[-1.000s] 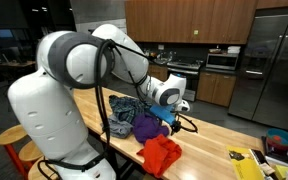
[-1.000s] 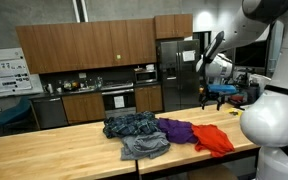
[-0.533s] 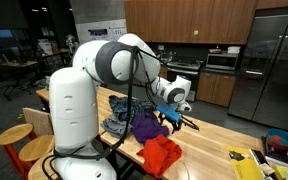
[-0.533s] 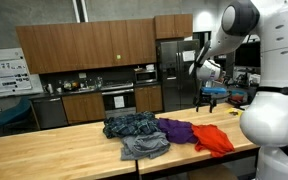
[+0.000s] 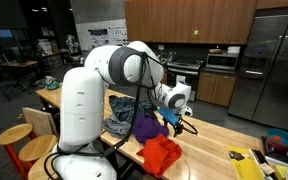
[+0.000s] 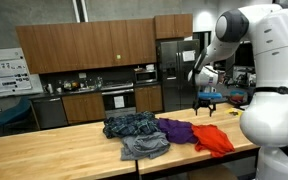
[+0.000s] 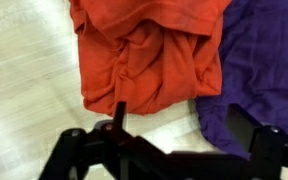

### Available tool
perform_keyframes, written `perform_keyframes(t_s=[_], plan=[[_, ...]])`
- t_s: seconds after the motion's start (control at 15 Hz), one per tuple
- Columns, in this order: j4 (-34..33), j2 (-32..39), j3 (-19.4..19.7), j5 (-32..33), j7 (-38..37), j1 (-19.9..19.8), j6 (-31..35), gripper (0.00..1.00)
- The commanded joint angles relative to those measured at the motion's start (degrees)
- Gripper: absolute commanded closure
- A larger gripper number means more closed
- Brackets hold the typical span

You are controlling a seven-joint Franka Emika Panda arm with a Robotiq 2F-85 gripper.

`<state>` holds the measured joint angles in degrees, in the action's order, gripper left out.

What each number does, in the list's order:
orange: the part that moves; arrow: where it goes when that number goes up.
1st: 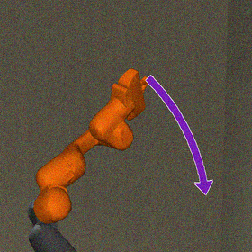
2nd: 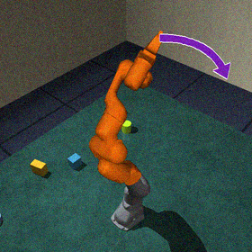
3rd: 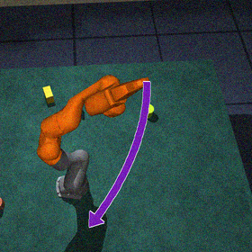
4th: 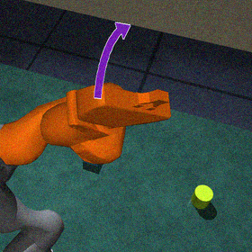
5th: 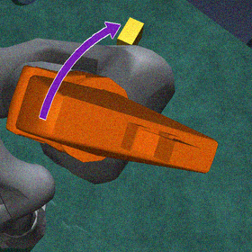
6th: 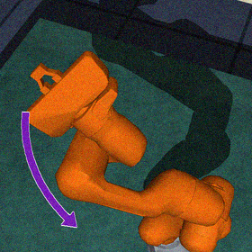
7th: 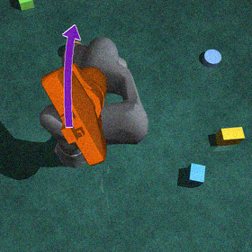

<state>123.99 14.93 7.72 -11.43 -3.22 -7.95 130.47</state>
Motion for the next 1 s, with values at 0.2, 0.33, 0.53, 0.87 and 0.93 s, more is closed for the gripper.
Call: perform_keyframes(t_s=[0.2,0.33,0.53,0.87,0.93], plan=[[6.1,-2.6,0.0,0.3,-9.6,1.6,12.5,0.0],[3.9,-0.2,-0.3,0.1,-8.2,1.2,11.2,0.0],[4.7,-0.5,-0.4,0.1,-8.2,1.3,12.2,0.0],[4.9,-1.0,-0.4,0.1,-8.2,1.3,12.2,0.0],[5.0,-1.0,-0.4,0.1,-8.2,1.3,12.2,0.0]])
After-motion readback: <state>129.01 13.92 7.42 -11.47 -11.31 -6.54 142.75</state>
